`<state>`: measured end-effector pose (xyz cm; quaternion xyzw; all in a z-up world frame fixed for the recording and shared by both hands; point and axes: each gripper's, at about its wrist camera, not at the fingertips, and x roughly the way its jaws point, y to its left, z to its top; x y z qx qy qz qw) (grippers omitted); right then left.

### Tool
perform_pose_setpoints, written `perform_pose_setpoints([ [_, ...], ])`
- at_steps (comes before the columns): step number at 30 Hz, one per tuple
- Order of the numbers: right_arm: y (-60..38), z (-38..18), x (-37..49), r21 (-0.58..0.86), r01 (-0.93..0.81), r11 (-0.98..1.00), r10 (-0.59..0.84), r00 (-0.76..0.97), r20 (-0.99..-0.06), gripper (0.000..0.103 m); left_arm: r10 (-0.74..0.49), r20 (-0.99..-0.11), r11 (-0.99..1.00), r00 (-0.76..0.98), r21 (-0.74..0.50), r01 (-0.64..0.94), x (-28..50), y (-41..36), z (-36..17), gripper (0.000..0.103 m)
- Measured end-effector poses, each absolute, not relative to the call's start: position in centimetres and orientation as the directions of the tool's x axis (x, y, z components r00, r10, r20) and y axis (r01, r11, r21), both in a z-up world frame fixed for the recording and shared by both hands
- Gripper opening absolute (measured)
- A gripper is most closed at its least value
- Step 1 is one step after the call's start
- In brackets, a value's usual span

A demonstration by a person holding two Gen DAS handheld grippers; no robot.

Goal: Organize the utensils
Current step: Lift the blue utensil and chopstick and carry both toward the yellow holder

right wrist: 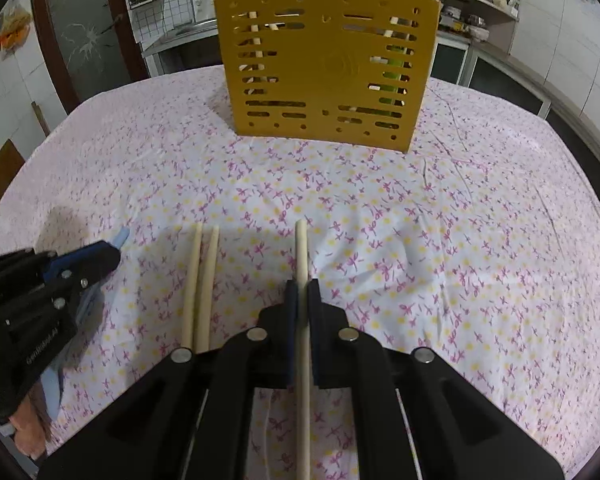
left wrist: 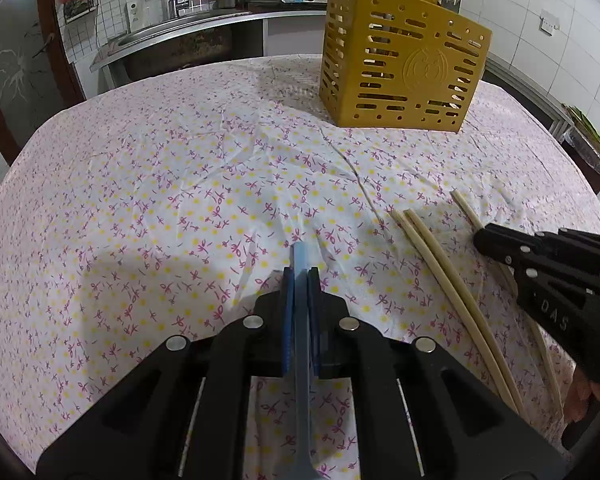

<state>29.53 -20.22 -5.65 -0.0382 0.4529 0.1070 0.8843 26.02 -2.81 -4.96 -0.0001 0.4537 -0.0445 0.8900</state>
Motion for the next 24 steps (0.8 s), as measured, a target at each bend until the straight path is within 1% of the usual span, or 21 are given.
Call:
perform_pose_setpoints([
  [6, -20.9, -5.4, 29.0, 0.052, -0.225, 0.973, 0.178, 0.583, -0.793, 0.005, -0.091, -0.804, 0.996, 0.588, -0.058, 0.074, 25.9, -2.4, -4.7, 0.006],
  [11, -22.5, -4.2, 27.8, 0.105, -0.209, 0.972, 0.215, 0.626, -0.749, 0.005, -0.108, -0.766, 0.994, 0.634, -0.079, 0.074, 24.8, -2.4, -3.0, 0.006],
  [18, -24.8, -1.7, 26.2, 0.201, -0.203, 0.958, 0.285, 0.702, -0.653, 0.005, -0.162, -0.693, 0.987, 0.703, -0.125, 0.104, 23.2, -2.9, 0.2, 0.006],
  [24, -26.4, 0.4, 24.1, 0.217, -0.211, 0.953, 0.298, 0.782, -0.547, 0.005, -0.164, -0.653, 0.986, 0.739, -0.101, 0.130, 22.8, -3.9, 2.4, 0.006],
])
